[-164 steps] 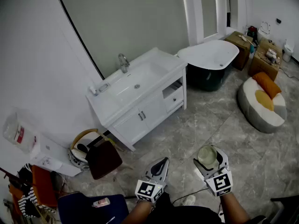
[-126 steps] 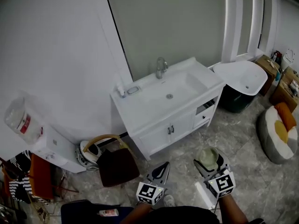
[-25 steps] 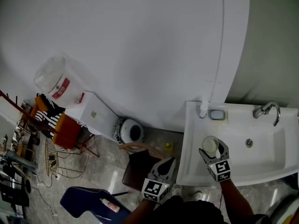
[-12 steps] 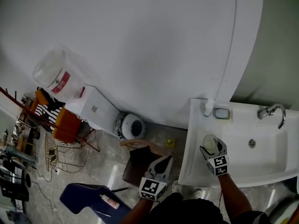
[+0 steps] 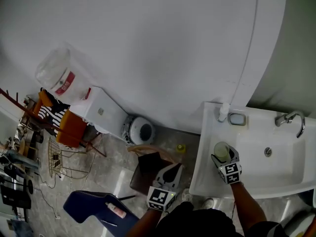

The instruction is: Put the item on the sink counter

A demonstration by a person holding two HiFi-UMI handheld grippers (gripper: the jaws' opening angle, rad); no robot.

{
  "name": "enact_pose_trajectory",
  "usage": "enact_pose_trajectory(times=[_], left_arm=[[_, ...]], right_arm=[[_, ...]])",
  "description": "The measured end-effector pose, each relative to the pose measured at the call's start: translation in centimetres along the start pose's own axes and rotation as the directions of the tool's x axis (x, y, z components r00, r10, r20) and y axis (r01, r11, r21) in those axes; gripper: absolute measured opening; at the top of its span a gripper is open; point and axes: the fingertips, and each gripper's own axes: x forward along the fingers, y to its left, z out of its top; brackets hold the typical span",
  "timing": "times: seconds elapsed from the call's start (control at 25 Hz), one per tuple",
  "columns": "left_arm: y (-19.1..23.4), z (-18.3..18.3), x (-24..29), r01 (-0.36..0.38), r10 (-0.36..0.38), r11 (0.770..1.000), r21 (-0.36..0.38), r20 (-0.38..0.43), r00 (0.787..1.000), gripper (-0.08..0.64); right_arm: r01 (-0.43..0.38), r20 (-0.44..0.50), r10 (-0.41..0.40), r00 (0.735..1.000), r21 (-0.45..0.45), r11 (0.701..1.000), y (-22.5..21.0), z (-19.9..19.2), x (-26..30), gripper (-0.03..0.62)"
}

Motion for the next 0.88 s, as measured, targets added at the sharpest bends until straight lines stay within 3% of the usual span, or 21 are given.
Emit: enact_pose_trajectory(times=[0.36, 0.56, 0.88], left_arm=[[-0.2, 0.7, -0.3, 0.004, -0.004, 0.999, 0.037, 0.012, 1.0, 0.012], [0.0, 1.0, -0.8, 0.0, -0.001, 1.0, 0.03, 0.021, 1.0, 0.012], [-1.4, 1.4, -1.1, 0.038, -0.039, 0.999, 0.033, 0.048, 0.998, 0.012]], right_arm=[[-0.023, -0.044, 0.025, 0.999, 0.03, 0.999, 1.0, -0.3, 0.1, 0.385], [-0.032, -0.066, 0.035, 0.997, 0.053, 0.998, 1.6, -0.6, -0.6, 0.468], [0.043, 0.057, -0.043, 0.997, 0.007, 0.999, 1.6, 3.5, -6.0, 0.468]])
